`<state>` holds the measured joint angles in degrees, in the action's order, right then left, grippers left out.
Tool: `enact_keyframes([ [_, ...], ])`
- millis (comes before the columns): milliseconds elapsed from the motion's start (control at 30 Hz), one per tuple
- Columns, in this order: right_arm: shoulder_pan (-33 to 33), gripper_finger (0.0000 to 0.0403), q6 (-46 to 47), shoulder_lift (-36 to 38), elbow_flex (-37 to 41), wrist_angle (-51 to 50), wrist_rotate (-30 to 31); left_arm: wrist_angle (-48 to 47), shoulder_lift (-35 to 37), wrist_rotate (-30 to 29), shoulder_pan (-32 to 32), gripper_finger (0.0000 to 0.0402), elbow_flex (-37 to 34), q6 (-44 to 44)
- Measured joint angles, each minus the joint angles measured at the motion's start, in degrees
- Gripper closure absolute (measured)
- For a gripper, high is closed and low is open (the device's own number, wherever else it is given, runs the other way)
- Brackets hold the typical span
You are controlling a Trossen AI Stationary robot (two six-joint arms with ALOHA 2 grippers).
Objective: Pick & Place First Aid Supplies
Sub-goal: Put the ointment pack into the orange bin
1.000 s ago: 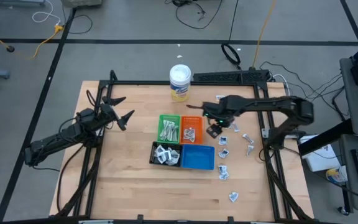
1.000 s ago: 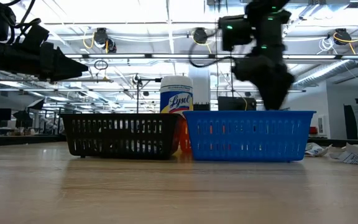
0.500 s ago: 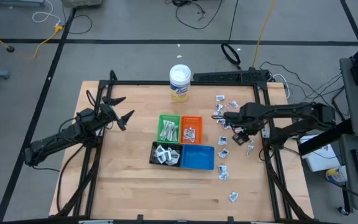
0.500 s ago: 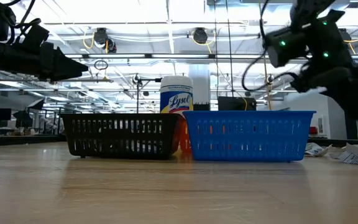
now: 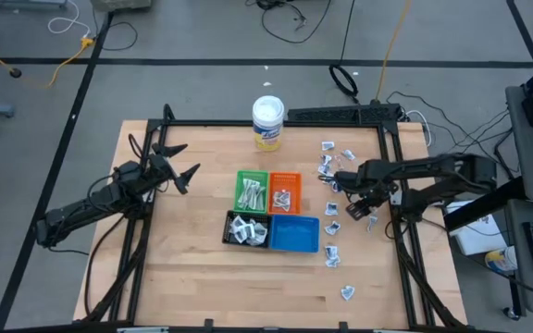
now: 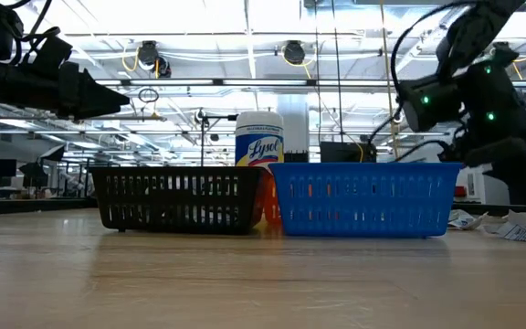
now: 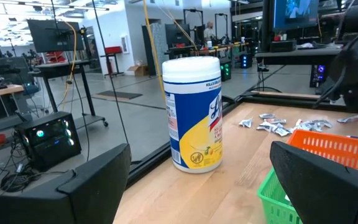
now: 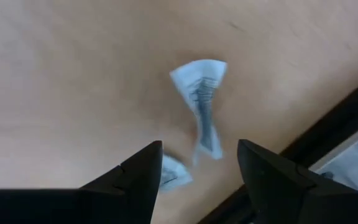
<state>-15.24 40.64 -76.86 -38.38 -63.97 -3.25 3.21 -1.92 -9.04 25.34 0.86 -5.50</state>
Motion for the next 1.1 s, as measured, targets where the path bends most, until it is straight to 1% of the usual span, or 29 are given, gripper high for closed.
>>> enact_keyframes([
  [167,-2.7,0.0212,-3.1,-2.5,1.3,1.7,0.0,0.0,0.0,0.0,0.0,0.0009,0.0,0.0],
  [267,-3.2,0.0238,-4.1,-2.6,1.3,2.0,-0.1,0.0,0.0,0.0,0.0,0.0009,0.0,0.0],
  [333,-3.2,0.0268,-4.2,-2.6,1.3,2.6,-0.3,0.0,0.0,0.0,0.0,0.0009,0.0,0.0],
  [400,-3.2,0.0307,-4.3,-2.6,1.3,3.3,-1.3,0.0,0.0,0.0,0.0,0.0009,0.0,0.0],
  [500,-3.2,0.0377,-4.0,-2.6,1.3,5.1,-2.9,0.0,0.0,0.0,0.0,0.0009,0.0,0.0],
  [533,-3.2,0.0389,-4.0,-2.6,1.3,5.9,-3.4,0.0,0.0,0.0,0.0,0.0009,0.0,0.0],
  [600,-3.2,0.0393,-3.1,-2.6,1.3,6.8,-4.5,0.0,0.0,0.0,0.0,0.0009,0.0,0.0],
  [700,-3.2,0.0400,-1.8,-2.5,-0.6,4.2,-4.6,0.0,0.0,0.0,0.0,0.0009,0.0,0.0],
  [967,-3.2,0.0402,0.6,-0.1,-13.9,-9.4,-4.3,0.0,0.0,0.0,0.0,0.0009,0.0,0.0],
  [1100,-3.2,0.0402,5.8,0.4,-19.5,-15.0,-1.0,0.0,0.0,0.0,0.0,0.0009,0.0,0.0],
])
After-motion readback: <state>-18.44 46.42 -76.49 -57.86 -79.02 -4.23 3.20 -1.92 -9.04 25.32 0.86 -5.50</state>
